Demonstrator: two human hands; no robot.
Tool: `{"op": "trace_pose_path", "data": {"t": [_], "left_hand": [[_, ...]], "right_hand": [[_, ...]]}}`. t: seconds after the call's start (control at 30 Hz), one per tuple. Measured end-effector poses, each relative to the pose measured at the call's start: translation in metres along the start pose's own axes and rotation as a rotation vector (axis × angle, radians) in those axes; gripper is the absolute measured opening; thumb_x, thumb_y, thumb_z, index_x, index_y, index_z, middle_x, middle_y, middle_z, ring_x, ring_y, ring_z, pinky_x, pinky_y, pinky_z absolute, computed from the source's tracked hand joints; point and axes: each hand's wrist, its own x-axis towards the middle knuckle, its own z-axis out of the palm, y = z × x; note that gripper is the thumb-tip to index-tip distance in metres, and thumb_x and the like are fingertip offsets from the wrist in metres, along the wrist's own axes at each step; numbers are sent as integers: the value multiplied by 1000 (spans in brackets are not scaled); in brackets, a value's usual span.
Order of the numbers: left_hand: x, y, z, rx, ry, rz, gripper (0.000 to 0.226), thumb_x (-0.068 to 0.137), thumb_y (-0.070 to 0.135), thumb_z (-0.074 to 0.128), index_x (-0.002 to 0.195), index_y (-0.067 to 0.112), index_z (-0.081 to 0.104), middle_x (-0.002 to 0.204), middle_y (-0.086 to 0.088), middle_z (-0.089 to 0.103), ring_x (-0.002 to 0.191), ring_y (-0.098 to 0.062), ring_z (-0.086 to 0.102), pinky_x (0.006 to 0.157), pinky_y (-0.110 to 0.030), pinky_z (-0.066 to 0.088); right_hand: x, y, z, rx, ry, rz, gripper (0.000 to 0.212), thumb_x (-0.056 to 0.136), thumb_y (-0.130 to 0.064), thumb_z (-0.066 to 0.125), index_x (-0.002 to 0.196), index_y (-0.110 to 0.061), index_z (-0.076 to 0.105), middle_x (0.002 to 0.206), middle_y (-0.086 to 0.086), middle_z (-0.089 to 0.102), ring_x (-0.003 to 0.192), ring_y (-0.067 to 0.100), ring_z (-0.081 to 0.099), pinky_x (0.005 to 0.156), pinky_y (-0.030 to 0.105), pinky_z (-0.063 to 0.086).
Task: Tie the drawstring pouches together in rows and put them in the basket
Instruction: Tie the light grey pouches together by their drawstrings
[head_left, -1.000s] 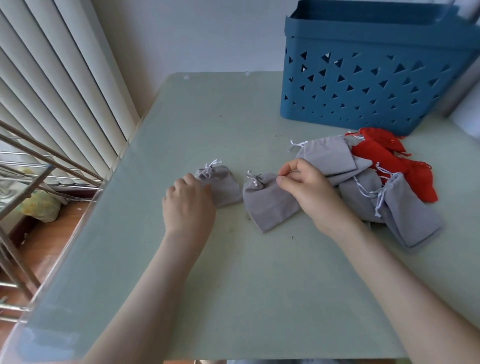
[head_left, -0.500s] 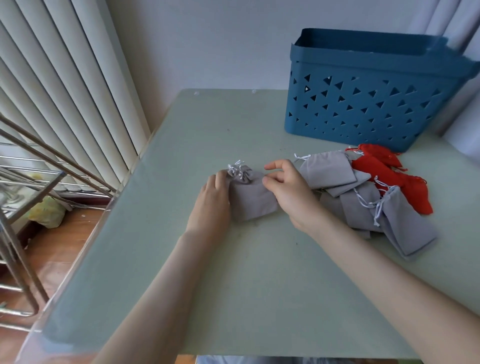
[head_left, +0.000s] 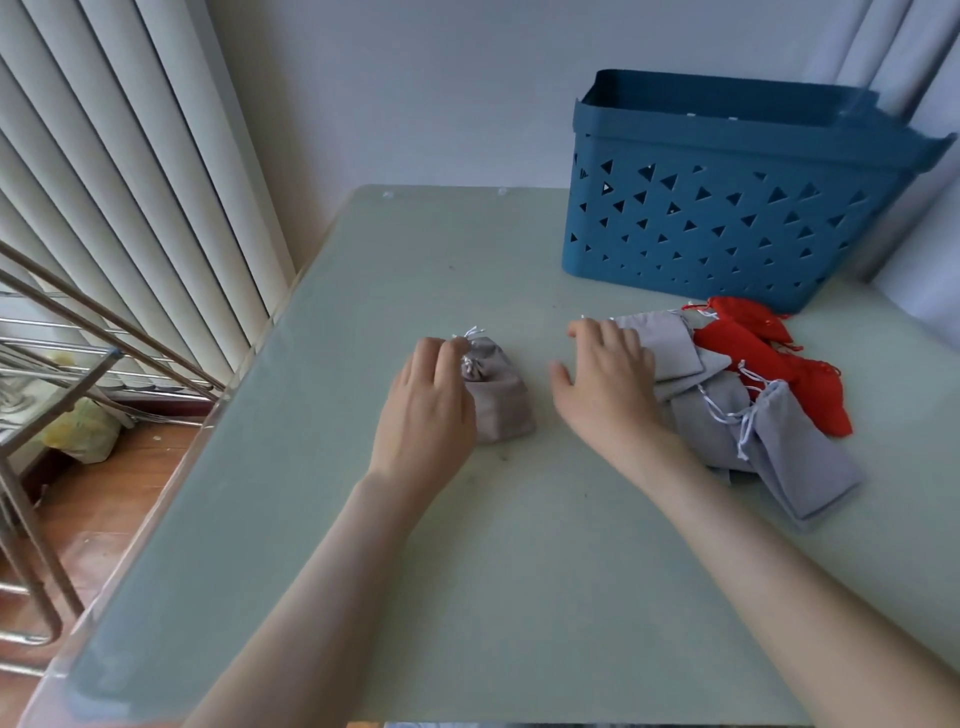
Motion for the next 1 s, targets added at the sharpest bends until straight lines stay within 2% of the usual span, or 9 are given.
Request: {"op": "trace_pose_path", "data": {"t": [0.27,0.4,0.5,0.6,0.67,0.77,0.83,0.93,1.0], "left_hand": [[-2,27,9,2,-142,208,29,88,17,38,99,5,62,100,-13,58,87,-33,57,77,-39,46],[1,45,19,13,-183,264,28,88,21,41,96,11,65,99,-9,60,82,-30,57,75,-37,48],[7,51,21,-35,-170,235,32,92,27,40,90,12,68,91,-7,61,79,-30,57,73,-40,50],[10,61,15,-218,-205,46,28,98,26,45,96,10,68,94,-9,61,87,-26,56,82,-31,43],[10,65,11,-361,-271,-130,31,101,28,41,102,12,68,98,-7,62,91,-18,54,84,-23,38],[12,67,6,-770,-356,-487,43,101,43,31,104,19,66,105,0,67,99,-15,59,94,-29,45],[14,63,7,-1090,-416,-675,53,97,52,27,111,17,64,110,-3,69,101,-16,64,88,-29,51],[14,56,6,-1331,-363,-746,66,89,57,32,129,9,54,119,-9,67,109,-19,64,84,-28,55],[13,53,6,-1342,-330,-773,54,98,47,31,127,8,54,119,-8,67,112,-21,63,88,-29,54]], "right_hand": [[17,60,-17,-150,-4,333,40,90,-26,52,124,-5,43,132,18,48,122,35,38,97,43,28],[21,71,-13,-81,28,313,33,88,-5,52,119,-7,44,128,15,49,120,34,39,94,42,28],[21,72,-20,184,108,236,32,86,10,42,115,-4,43,110,13,51,104,33,48,81,35,32],[16,69,-36,504,157,161,29,89,10,43,115,-3,41,92,6,45,78,17,47,64,15,34],[12,64,-45,687,116,153,32,89,6,49,111,-12,36,83,2,45,72,9,45,65,10,37],[5,52,-50,1140,-76,236,34,88,2,57,107,-19,38,81,-1,47,75,11,47,72,20,37],[-1,44,-43,1356,-216,267,35,85,3,59,103,-23,43,82,0,47,80,14,48,75,25,36],[-11,33,-29,1452,-346,268,39,86,13,52,105,-21,48,79,0,46,75,12,48,69,22,36],[-15,30,-23,1468,-392,284,42,86,14,49,109,-21,50,77,0,47,73,10,49,66,20,37]]}}
